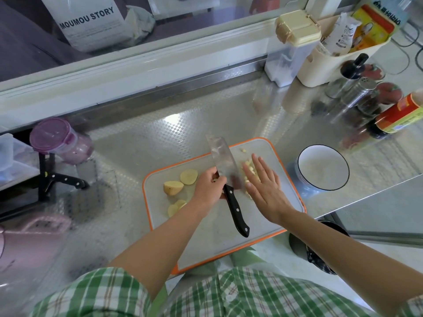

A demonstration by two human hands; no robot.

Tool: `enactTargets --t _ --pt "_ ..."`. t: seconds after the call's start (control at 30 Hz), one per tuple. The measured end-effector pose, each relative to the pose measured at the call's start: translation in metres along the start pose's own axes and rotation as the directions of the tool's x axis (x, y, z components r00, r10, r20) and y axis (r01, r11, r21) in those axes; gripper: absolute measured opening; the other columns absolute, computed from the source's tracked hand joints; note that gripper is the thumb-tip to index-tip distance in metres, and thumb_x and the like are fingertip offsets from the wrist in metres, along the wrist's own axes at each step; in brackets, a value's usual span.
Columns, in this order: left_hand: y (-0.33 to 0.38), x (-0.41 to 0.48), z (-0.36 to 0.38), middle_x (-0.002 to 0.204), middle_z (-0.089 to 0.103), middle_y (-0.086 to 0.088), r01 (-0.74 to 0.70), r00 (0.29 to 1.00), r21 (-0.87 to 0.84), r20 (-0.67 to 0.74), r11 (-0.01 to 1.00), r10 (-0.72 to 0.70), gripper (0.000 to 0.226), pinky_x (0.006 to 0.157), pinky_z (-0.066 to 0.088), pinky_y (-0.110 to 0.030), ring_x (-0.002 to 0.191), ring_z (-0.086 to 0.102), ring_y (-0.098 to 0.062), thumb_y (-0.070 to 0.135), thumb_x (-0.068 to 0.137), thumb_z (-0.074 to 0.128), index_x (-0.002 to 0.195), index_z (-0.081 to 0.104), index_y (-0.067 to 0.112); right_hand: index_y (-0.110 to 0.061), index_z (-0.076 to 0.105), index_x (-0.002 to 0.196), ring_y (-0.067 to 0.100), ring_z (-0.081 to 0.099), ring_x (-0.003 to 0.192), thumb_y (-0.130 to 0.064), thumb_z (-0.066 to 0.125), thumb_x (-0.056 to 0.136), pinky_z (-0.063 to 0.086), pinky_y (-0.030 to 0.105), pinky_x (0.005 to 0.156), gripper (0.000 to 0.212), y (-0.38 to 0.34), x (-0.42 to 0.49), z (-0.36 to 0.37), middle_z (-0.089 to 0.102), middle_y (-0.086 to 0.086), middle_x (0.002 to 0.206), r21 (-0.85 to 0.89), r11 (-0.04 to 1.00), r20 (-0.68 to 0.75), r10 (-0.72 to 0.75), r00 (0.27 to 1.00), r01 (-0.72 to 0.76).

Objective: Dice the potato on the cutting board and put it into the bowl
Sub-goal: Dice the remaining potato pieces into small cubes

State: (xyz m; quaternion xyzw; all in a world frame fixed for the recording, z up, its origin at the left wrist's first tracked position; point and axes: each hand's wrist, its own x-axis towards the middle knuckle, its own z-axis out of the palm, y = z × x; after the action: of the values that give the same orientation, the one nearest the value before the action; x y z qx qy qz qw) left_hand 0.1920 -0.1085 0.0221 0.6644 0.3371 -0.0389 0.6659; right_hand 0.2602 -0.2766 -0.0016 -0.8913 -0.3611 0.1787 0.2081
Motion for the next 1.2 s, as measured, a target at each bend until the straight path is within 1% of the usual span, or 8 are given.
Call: enactTargets --t 0.13,0.23,0.37,0.5,0.67,0.8,0.9,1.2 --pt "0.001 -0.002 0.0 0.076 0.059 -0.009 -0.009 1.0 -0.001 -0.003 1.0 0.009 0.02 0.054 0.057 -0.032 0.069 0.068 -0.024 -0.002 0.089 0.045 0.097 0.063 0.002 -0.018 0.038 0.147 0.014 -0.014 0.148 -0.063 -0.002 0.09 0.0 0.039 0.118 0.083 -0.002 0.006 0.002 -0.009 -0.001 0.163 -0.039 0.999 0.009 0.037 0.999 -0.037" --pt "0.0 -0.001 -0.002 0.08 0.061 -0.013 -0.021 0.999 0.035 -0.041 0.999 0.023 0.019 0.059 0.06 -0.041 0.069 0.069 -0.024 -0.001 0.088 0.046 0.096 0.063 0.004 -0.016 0.048 0.14 0.024 0.014 0.145 -0.051 0.02 0.096 0.019 0.045 0.111 0.063 -0.01 0.006 -0.004 0.021 0.008 0.159 0.075 0.997 -0.132 0.003 0.991 0.007" --pt "-0.004 0.006 -0.005 0.085 0.066 -0.014 -0.014 0.993 0.058 -0.118 0.998 0.02 0.012 0.065 0.059 -0.051 0.078 0.069 -0.033 0.01 0.088 0.053 0.086 0.064 0.015 -0.027 0.047 0.14 0.016 0.054 0.089 -0.042 0.045 0.085 0.041 0.034 0.081 0.058 -0.036 0.004 -0.011 0.052 -0.005 0.102 0.188 0.97 -0.088 -0.138 0.987 0.152" --pt "-0.006 0.009 -0.01 0.082 0.069 -0.007 -0.001 0.987 0.073 -0.158 0.997 0.013 0.015 0.072 0.058 -0.05 0.079 0.07 -0.027 0.026 0.076 0.052 0.081 0.063 0.018 -0.031 0.012 0.151 0.017 0.059 0.065 -0.028 0.058 0.082 0.051 0.034 0.064 0.083 -0.061 0.008 -0.008 0.068 0.0 0.091 0.211 0.977 0.293 -0.035 0.956 -0.029" --pt "0.006 0.001 -0.018 0.088 0.069 -0.007 -0.074 0.991 0.061 -0.103 0.995 0.08 0.02 0.066 0.06 -0.041 0.069 0.068 -0.022 0.023 0.095 0.053 0.101 0.066 0.01 -0.029 0.039 0.139 0.018 0.053 0.062 -0.011 0.047 0.089 0.041 0.026 0.048 0.054 -0.07 0.021 -0.006 0.062 0.002 0.086 0.424 0.872 0.16 0.194 0.968 -0.245" --pt "-0.015 -0.009 -0.062 0.075 0.061 0.008 -0.179 0.921 0.574 -0.188 0.799 0.341 0.015 0.066 0.049 -0.032 0.065 0.058 -0.015 0.027 0.092 0.055 0.087 0.067 0.021 -0.023 0.053 0.119 0.013 0.043 0.048 -0.009 0.046 0.093 0.037 0.028 0.045 0.031 -0.067 0.026 -0.011 0.05 0.003 0.066 0.693 0.643 0.217 0.244 0.945 -0.325" --pt "-0.041 -0.027 -0.095 0.085 0.055 0.006 -0.147 0.936 0.78 -0.09 0.608 0.341 0.01 0.063 0.045 -0.033 0.075 0.059 -0.02 0.031 0.087 0.06 0.089 0.063 0.022 -0.015 0.054 0.111 0.017 0.04 0.043 -0.019 0.048 0.1 0.037 0.028 0.044 0.013 -0.065 0.028 -0.011 0.048 0.005 0.06 0.793 0.492 0.286 0.22 0.933 -0.359" --pt "-0.073 -0.051 -0.105 0.116 0.045 0.0 -0.098 0.967 0.867 -0.033 0.489 0.252 0.049 0.069 0.047 -0.032 0.106 0.049 -0.019 0.048 0.075 0.069 0.116 0.057 0.026 -0.01 0.049 0.094 0.022 0.051 0.048 -0.003 0.045 0.089 0.048 0.034 0.053 0.01 -0.057 0.036 0.012 0.064 0.01 0.076 0.654 0.625 0.285 0.319 0.904 -0.427"
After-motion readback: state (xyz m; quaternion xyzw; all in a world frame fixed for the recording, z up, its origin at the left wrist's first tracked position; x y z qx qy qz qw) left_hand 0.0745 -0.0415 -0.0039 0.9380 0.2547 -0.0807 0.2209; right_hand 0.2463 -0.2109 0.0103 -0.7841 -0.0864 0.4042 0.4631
